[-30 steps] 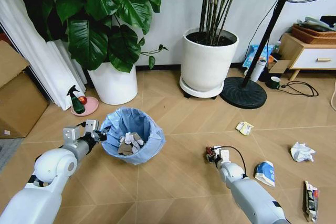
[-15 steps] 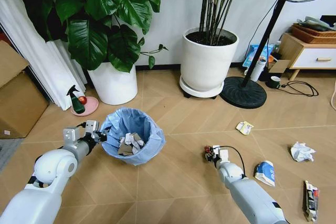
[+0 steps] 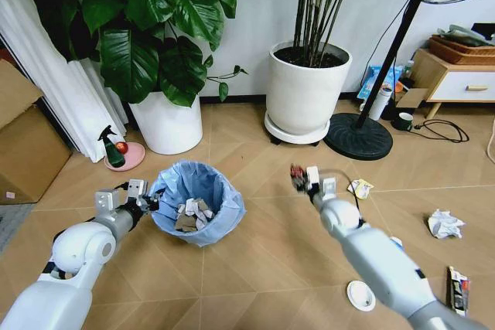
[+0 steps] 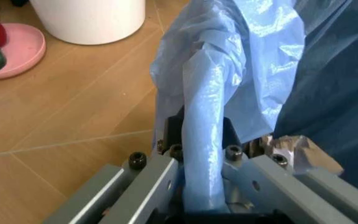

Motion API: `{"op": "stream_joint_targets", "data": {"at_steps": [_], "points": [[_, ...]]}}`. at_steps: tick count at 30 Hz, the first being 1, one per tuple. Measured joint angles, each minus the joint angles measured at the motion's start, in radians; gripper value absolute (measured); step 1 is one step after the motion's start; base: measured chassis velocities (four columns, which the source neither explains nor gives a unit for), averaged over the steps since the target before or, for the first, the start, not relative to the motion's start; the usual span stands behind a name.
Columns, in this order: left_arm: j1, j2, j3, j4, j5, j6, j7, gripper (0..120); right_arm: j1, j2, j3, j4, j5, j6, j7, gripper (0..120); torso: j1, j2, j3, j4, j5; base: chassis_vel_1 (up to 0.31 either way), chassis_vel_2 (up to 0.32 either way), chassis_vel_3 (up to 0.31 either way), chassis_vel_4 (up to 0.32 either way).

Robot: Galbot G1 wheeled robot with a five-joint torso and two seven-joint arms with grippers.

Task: Pick up the trash bin and place the garbage on the floor into it.

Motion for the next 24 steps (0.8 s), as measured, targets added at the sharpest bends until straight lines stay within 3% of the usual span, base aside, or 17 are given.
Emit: {"op": "stream_joint_targets", "data": {"at_steps": [4, 6, 8, 13, 24], "points": [[-0.006, 0.005, 0.011, 0.0, 0.0, 0.008, -0.001, 0, 0.053, -0.018, -0.036, 0.104, 0.076, -0.036, -0.006, 44, 0.0, 0.0, 0.0, 0.0, 0.0014, 0.0, 0.0, 0.0, 0.0], [-0.013, 0.006, 0.016, 0.0, -0.001, 0.012, -0.003, 0, 0.071, -0.02, -0.05, 0.133, 0.1, -0.043, -0.006, 44, 0.0, 0.0, 0.0, 0.0, 0.0, 0.0, 0.0, 0.0, 0.0], [-0.03, 0.01, 0.033, 0.003, -0.006, 0.024, -0.011, 0, 0.108, -0.017, -0.094, 0.193, 0.161, -0.054, -0.003, 44, 0.0, 0.0, 0.0, 0.0, 0.0014, 0.0, 0.0, 0.0, 0.0], [-0.067, 0.024, 0.069, 0.013, -0.026, 0.044, -0.03, 0, 0.153, -0.003, -0.186, 0.28, 0.223, -0.067, -0.002, 44, 0.0, 0.0, 0.0, -0.0001, 0.0009, 0.0, 0.0, 0.0, 0.0], [-0.108, 0.042, 0.098, 0.03, -0.066, 0.076, -0.055, 0, 0.197, 0.012, -0.375, 0.344, 0.29, -0.097, 0.017, 44, 0.0, 0.0, 0.0, 0.0, 0.0007, 0.0, 0.0, 0.0, 0.0]]}}
